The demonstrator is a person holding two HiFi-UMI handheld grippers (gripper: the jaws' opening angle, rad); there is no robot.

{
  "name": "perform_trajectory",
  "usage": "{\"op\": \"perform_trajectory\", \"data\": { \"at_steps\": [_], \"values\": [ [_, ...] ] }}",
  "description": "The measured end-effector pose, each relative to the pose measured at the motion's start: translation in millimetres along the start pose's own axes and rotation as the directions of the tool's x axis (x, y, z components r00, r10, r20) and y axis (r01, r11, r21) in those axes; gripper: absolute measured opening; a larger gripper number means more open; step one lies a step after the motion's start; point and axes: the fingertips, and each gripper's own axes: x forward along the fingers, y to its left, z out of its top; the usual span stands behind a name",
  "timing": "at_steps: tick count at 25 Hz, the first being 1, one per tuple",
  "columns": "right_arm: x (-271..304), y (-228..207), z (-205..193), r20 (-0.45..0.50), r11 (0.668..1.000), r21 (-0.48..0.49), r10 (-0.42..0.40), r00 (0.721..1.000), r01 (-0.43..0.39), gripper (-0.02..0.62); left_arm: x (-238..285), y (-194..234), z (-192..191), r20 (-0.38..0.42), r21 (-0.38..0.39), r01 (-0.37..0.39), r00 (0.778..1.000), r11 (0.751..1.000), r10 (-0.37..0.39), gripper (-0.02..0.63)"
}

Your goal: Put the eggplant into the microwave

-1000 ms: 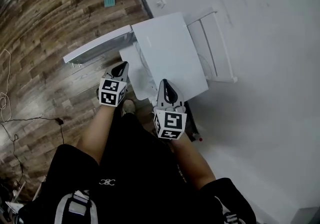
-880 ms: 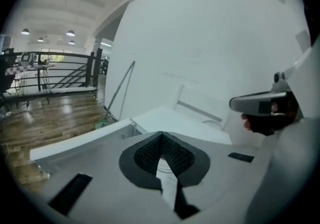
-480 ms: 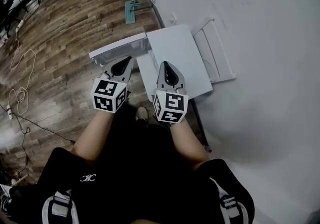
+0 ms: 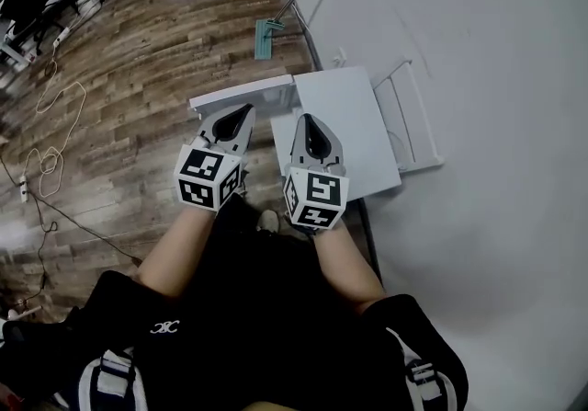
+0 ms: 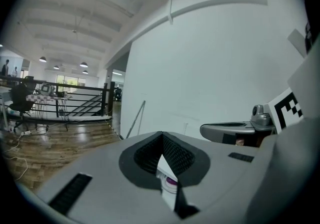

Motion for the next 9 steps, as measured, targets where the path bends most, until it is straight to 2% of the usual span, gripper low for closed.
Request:
{"op": "perform_trajectory", "data": {
  "at_steps": [9],
  "values": [
    [16, 26, 1, -0.012, 0.999, -0.02, 0.034, 0.999, -0.034, 0.008, -13, 26, -2, 0.006, -0.044, -0.026, 1.0, 0.999, 0.026, -0.002]
  ]
}}
